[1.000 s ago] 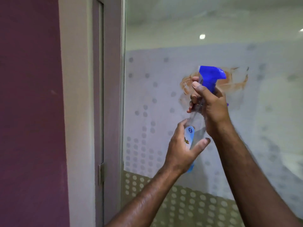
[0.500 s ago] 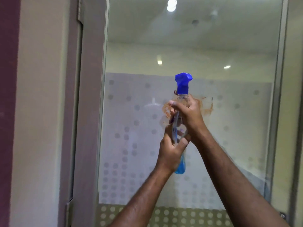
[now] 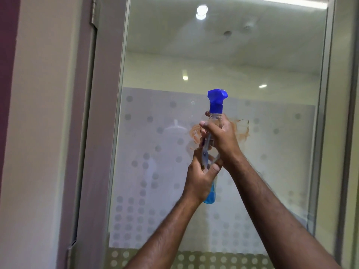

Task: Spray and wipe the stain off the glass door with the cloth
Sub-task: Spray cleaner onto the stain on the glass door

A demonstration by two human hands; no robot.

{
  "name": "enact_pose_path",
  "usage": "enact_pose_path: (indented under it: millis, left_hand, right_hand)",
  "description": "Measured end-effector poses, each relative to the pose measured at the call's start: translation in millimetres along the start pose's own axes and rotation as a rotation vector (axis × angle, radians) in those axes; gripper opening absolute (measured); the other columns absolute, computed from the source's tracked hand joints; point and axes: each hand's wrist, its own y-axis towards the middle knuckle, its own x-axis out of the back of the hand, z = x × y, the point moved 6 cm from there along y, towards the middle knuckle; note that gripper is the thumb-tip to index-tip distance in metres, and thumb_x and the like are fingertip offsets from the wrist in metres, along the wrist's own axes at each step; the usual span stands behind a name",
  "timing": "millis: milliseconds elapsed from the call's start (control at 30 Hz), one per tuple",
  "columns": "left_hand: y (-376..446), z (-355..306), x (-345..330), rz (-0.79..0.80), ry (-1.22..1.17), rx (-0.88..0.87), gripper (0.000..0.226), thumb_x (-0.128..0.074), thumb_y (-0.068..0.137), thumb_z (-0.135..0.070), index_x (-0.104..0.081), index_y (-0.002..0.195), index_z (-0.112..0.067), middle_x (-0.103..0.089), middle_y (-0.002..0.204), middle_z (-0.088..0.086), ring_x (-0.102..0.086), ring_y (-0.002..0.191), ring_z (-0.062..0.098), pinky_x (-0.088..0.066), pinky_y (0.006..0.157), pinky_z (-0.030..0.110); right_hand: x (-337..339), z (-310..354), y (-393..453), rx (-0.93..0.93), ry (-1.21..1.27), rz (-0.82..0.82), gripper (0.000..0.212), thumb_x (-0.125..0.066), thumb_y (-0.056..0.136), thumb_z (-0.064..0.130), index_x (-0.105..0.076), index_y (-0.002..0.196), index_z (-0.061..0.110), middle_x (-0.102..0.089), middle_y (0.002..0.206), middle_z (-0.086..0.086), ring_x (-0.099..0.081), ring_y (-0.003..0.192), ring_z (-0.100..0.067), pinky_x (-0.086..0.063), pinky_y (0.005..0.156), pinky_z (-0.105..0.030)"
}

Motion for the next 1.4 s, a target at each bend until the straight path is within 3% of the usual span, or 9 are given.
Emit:
enact_pose_path:
  millis: [67,167,233,433,600,700,933,1167,1400]
  left_hand:
    - [2.5,-2.0,-6.3,0.021,0.006,0.007,0.07,-0.045,0.074,-0.074,-0.031,0.137,-0.05,-0.051,0.118,-0.035,-0.059,0.107,-0.007,-0.043,0.088,0.009]
    - [6.9,-2.8,-19.7,0.069,-0.022,-0.003,0.085,-0.044,0.071,-0.075,-0.035,0.146,-0.036,-0.058,0.129,-0.012,-0.061,0.115,0.008,-0.049,0.097,0.021]
    - [9.3,-4.4,-31.4,0.111,-0.035,-0.01,0.086,-0.045,0.072,-0.074,-0.035,0.147,-0.034,-0.056,0.134,-0.009,-0.059,0.119,0.009,-0.049,0.103,0.029]
    - [12.7,-6.4,-68.4,0.206,-0.104,0.025,0.086,-0.052,0.073,-0.07,-0.038,0.147,-0.029,-0.057,0.14,-0.006,-0.058,0.125,0.01,-0.05,0.109,0.042]
    - [8.4,-9.5,-96.3,0.253,-0.127,0.015,0.089,-0.049,0.071,-0.073,-0.038,0.146,-0.026,-0.056,0.138,-0.005,-0.057,0.123,0.01,-0.049,0.107,0.038]
    - [3.4,-6.0,-107.9,0.276,-0.148,0.021,0.086,-0.049,0.071,-0.073,-0.04,0.143,-0.027,-0.056,0.134,-0.007,-0.058,0.121,0.009,-0.049,0.105,0.034]
    - [-14.4,9.5,-123.6,0.296,-0.168,0.058,0.058,-0.052,0.078,-0.067,-0.04,0.13,-0.045,-0.057,0.113,-0.029,-0.062,0.11,0.001,-0.053,0.097,0.031]
    - [-37.1,22.4,-135.7,0.328,-0.205,0.068,0.061,-0.053,0.081,-0.064,-0.043,0.135,-0.038,-0.059,0.112,-0.026,-0.062,0.107,0.002,-0.053,0.093,0.028]
    - [-60.2,33.2,-157.8,0.38,-0.258,0.107,0.062,-0.056,0.082,-0.06,-0.042,0.139,-0.039,-0.059,0.121,-0.026,-0.06,0.112,-0.004,-0.053,0.098,0.03]
  right_hand:
    - [9.1,0.0,1.3,0.01,-0.032,-0.032,0.034,-0.068,0.086,0.033,-0.057,0.116,0.021,-0.064,0.08,0.003,-0.066,0.071,-0.011,-0.055,0.061,-0.024]
    - [27.0,-2.4,2.4,0.015,-0.013,-0.091,0.029,-0.067,0.096,0.021,-0.055,0.122,0.012,-0.066,0.071,0.01,-0.067,0.064,-0.01,-0.056,0.058,-0.025]
    - [40.4,-3.7,1.7,0.007,-0.023,-0.13,0.031,-0.067,0.097,0.022,-0.056,0.124,0.012,-0.066,0.071,0.011,-0.067,0.066,-0.01,-0.055,0.06,-0.027]
    - [82.5,-4.4,-1.6,-0.029,-0.029,-0.228,0.045,-0.071,0.082,0.034,-0.057,0.12,0.015,-0.06,0.08,-0.004,-0.06,0.062,-0.013,-0.048,0.057,-0.025]
    - [108.8,-6.0,-6.7,-0.049,-0.019,-0.231,0.032,-0.07,0.082,0.029,-0.058,0.11,0.022,-0.06,0.069,0.003,-0.058,0.057,-0.014,-0.045,0.057,-0.029]
    - [118.6,-8.2,-13.3,-0.064,-0.028,-0.24,0.039,-0.069,0.081,0.028,-0.055,0.116,0.016,-0.058,0.067,0.002,-0.056,0.053,-0.014,-0.044,0.056,-0.03]
    - [131.6,-17.6,-33.8,-0.088,-0.05,-0.259,0.041,-0.067,0.082,0.024,-0.056,0.121,0.019,-0.057,0.064,0.002,-0.053,0.05,-0.017,-0.042,0.055,-0.029]
    - [147.1,-36.7,-57.3,-0.132,-0.147,-0.331,0.036,-0.07,0.081,0.03,-0.059,0.116,0.026,-0.057,0.074,-0.004,-0.056,0.062,-0.024,-0.05,0.071,-0.043]
    - [164.2,-42.4,-86.0,-0.179,-0.179,-0.377,0.039,-0.068,0.082,0.026,-0.058,0.119,0.023,-0.057,0.072,-0.006,-0.056,0.058,-0.025,-0.051,0.061,-0.033]
